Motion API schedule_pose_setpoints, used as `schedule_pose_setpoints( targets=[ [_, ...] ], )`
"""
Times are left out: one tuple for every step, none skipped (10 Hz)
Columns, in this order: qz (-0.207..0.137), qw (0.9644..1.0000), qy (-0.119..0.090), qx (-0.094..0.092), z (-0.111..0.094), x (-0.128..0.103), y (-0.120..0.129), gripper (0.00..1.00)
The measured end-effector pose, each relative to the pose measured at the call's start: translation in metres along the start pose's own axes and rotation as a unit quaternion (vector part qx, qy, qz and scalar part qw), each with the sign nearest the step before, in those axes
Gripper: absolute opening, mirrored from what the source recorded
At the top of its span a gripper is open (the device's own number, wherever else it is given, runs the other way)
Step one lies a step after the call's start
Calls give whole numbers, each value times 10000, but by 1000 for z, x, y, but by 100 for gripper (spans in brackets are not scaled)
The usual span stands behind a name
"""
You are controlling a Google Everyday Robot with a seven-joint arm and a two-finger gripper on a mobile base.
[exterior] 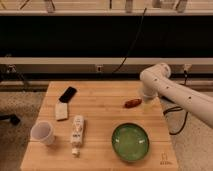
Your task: Place the pepper in the ceramic bowl
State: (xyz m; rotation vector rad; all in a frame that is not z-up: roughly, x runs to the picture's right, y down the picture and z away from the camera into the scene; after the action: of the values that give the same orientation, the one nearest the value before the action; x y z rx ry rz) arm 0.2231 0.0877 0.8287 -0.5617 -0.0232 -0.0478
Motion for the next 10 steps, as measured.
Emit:
schedule_pose_setpoints(
  targets=[
    [-37, 10000, -12, -19, 7, 1, -4, 80],
    [-53, 10000, -18, -29, 10, 2, -6, 80],
    [-77, 10000, -28, -47, 15, 4, -9, 80],
    [-107, 9999, -27, -77, 20, 5, -11, 80],
    [-140, 9998, -39, -107, 27, 5, -13, 80],
    [-169, 9997, -49, -141, 33, 4, -13, 80],
    [-198, 9997, -59, -159, 39, 4, -15, 80],
    [-238, 9995, -67, -185, 47, 4, -17, 80],
    [-256, 9994, -73, -200, 51, 4, -18, 80],
    [-284, 9993, -87, -217, 54, 2, -19, 80]
  ],
)
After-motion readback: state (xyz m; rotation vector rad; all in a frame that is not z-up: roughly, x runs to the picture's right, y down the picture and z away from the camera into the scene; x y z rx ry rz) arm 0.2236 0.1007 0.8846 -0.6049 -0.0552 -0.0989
